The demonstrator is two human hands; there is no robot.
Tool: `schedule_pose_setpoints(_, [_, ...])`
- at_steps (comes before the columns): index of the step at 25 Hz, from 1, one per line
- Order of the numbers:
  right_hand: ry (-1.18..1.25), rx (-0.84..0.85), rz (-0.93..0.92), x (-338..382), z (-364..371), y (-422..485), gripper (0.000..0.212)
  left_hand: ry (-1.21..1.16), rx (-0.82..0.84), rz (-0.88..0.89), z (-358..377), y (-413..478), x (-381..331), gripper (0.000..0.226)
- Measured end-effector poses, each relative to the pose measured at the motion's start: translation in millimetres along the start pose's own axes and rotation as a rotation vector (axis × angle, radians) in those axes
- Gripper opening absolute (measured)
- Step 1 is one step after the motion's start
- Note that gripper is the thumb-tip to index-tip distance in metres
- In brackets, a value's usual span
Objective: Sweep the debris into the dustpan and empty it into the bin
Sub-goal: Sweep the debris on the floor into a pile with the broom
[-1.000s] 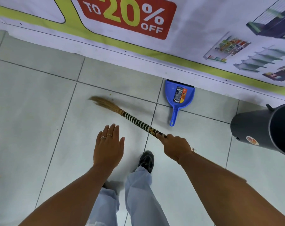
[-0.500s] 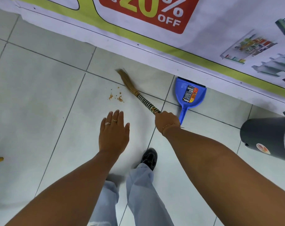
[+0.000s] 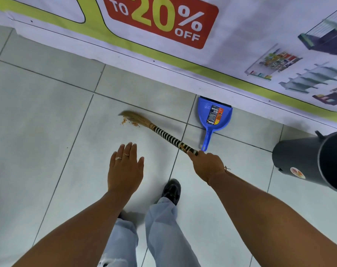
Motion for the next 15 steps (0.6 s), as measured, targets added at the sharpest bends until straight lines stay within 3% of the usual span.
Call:
schedule_pose_setpoints(3, [0.128,0.016,0.14,-3.3,23.0,-26.8,0.054,-0.003,-0.015,0.012,-2.8,-2.6,5.9,0.046])
schedule_pose_setpoints(8, [0.708,0.197,0.564,44.7,87.3,-46.1,0.044,0.0,-0.013,0.084,-2.2,-11.7,29.1,0.043])
schedule_pose_setpoints(11, [0.839,0.216,0.55,113.5,91.9,-37.5,0.039,0.024,0.0,0.119,-3.3,-17.3,59.6,0.042])
schedule_pose_setpoints(15, [0.714,0.174,0.429,195.3,65.7,-18.4,0.038,0.043,0.044,0.144,-6.7,-23.3,108.7,0.049])
Point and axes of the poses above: each hand's wrist, its own y-axis towards the middle knuckle, its own z-axis out of the palm, x = y × z, the point moved 9 cm from there along y, towards the middle knuckle, and after that the axes turned 2 degrees about -y, right-handed, at the moved point
